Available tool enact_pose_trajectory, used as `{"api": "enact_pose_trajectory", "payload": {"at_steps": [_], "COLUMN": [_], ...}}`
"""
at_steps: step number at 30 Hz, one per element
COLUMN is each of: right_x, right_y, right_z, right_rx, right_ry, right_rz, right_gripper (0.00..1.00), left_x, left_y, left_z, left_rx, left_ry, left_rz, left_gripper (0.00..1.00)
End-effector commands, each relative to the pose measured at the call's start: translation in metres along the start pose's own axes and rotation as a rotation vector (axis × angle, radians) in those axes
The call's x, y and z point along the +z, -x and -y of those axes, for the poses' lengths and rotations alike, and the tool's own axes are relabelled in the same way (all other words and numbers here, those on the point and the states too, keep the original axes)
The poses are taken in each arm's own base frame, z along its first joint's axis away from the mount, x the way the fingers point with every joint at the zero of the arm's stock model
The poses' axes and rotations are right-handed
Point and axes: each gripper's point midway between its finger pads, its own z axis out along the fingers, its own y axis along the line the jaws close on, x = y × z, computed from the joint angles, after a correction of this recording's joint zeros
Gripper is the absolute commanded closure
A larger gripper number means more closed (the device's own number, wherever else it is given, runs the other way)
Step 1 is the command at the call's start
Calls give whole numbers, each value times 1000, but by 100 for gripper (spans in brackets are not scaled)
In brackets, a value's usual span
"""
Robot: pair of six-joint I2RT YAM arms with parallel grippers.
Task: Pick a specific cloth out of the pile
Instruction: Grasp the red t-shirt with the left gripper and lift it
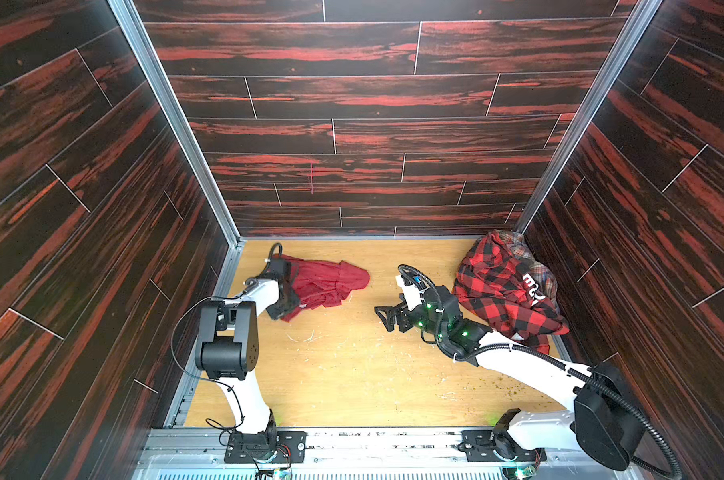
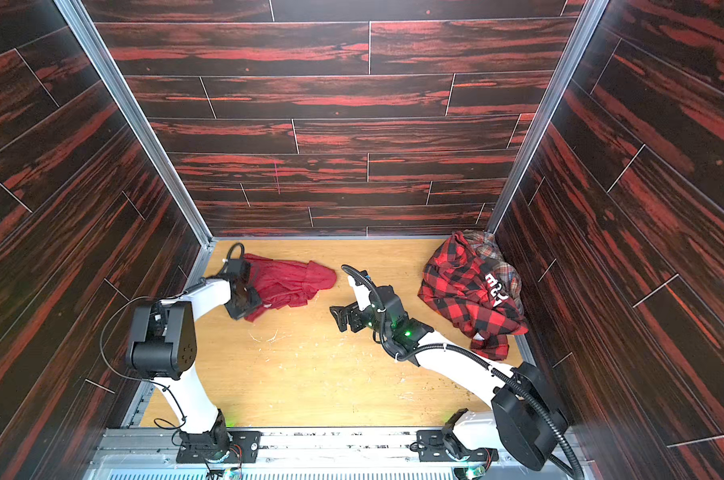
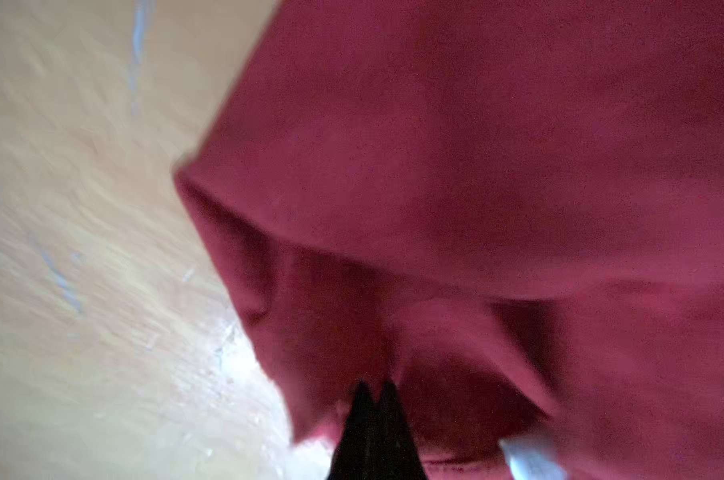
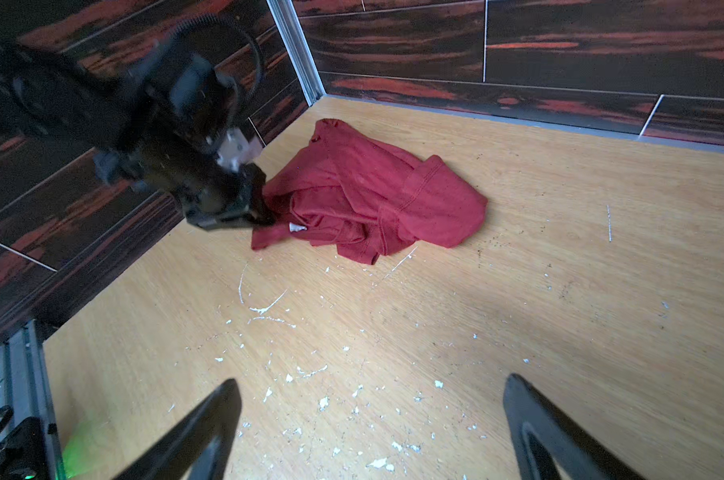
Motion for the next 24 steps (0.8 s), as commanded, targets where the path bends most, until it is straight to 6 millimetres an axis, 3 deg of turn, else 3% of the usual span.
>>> {"api": "enact_pose_trajectory", "payload": {"at_steps": [1, 4, 7, 10, 13, 16, 20, 22, 24], "right_x": [-11, -10, -11, -16, -21, -22, -22, -23, -23], "right_y": [9, 8, 10, 17, 21, 19, 17, 18, 18], "right_z": [0, 1, 2, 4, 8, 10, 9, 9, 9], "right_rx": [11, 23, 26, 19, 8, 3, 12, 15, 10], "right_ry": [-9, -12, -18, -41, -67, -78, -72, -72, -73], "right_rz": [36, 37, 48, 74, 89, 78, 70, 73, 71], "right_gripper": [1, 1, 1, 1, 1, 1, 1, 1, 1], "left_x": [-110, -194, -272, -339, -394, -432, -461, -465, -457], "left_y": [59, 105, 137, 159, 176, 190, 197, 200, 201], "left_z": [26, 38, 54, 68, 78, 81, 90, 95, 99], "left_rx": [88, 171, 216, 229, 226, 205, 169, 151, 145], "left_ry": [-121, -146, -210, -299, -379, -419, -519, -556, -570], "left_rz": [208, 391, 535, 669, 809, 928, 1012, 1021, 994], "left_gripper": [100, 100, 100, 100, 100, 100, 100, 100, 100]}}
